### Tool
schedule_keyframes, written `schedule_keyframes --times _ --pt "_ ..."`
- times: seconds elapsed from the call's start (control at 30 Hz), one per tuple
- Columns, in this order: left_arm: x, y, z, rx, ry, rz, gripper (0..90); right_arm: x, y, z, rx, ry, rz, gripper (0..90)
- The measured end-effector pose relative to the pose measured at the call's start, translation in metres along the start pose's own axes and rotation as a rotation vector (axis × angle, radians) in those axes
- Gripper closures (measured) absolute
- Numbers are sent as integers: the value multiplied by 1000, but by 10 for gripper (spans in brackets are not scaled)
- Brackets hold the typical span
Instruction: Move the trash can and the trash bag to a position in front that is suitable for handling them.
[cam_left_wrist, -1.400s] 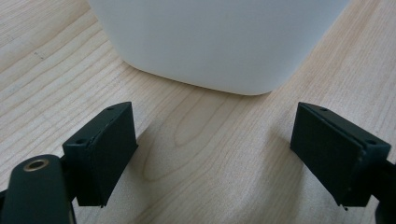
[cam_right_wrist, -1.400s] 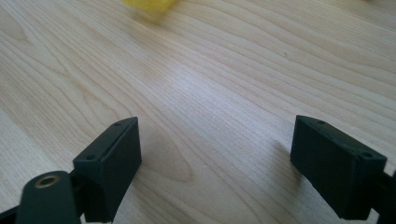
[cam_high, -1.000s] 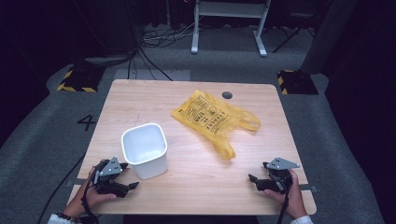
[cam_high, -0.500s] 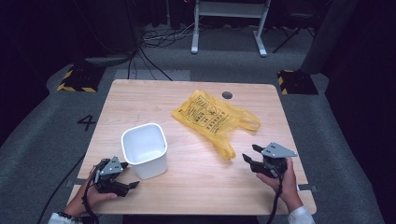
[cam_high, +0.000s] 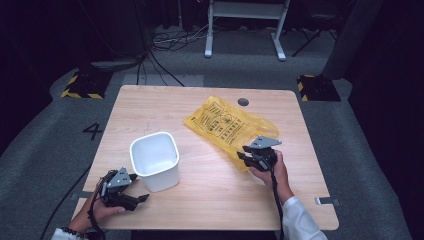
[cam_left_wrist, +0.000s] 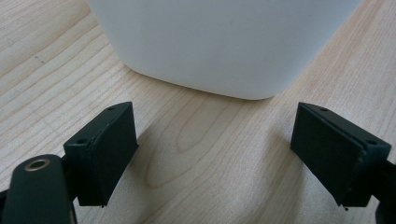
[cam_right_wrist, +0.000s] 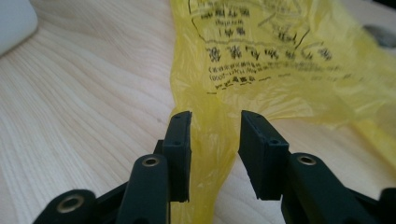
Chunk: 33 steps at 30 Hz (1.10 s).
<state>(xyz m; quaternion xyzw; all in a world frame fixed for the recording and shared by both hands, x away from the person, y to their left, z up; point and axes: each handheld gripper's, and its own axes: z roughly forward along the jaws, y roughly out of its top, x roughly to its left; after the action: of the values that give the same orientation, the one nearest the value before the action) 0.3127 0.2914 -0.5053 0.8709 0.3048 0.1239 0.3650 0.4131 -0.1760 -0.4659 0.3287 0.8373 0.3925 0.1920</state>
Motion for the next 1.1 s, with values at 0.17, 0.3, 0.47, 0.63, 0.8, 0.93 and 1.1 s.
schedule_keyframes --times 0.17,0.3,0.47,0.63,0.8,0.93,1.1 --pt "0 0 0 0 0 0 144 -11 -13 11 53 35 49 645" --pt "0 0 0 0 0 0 144 -14 -23 13 97 16 15 633" --pt "0 0 0 0 0 0 144 -24 -33 7 103 24 12 561" --pt "0 0 0 0 0 0 144 -45 -45 -7 119 45 5 502" --pt "0 0 0 0 0 0 144 -70 -59 -28 145 6 78 416" --pt "0 0 0 0 -1 0 144 -79 -59 -50 89 -80 116 407" --pt "0 0 0 0 -1 0 144 -75 -42 -70 0 -217 149 394"
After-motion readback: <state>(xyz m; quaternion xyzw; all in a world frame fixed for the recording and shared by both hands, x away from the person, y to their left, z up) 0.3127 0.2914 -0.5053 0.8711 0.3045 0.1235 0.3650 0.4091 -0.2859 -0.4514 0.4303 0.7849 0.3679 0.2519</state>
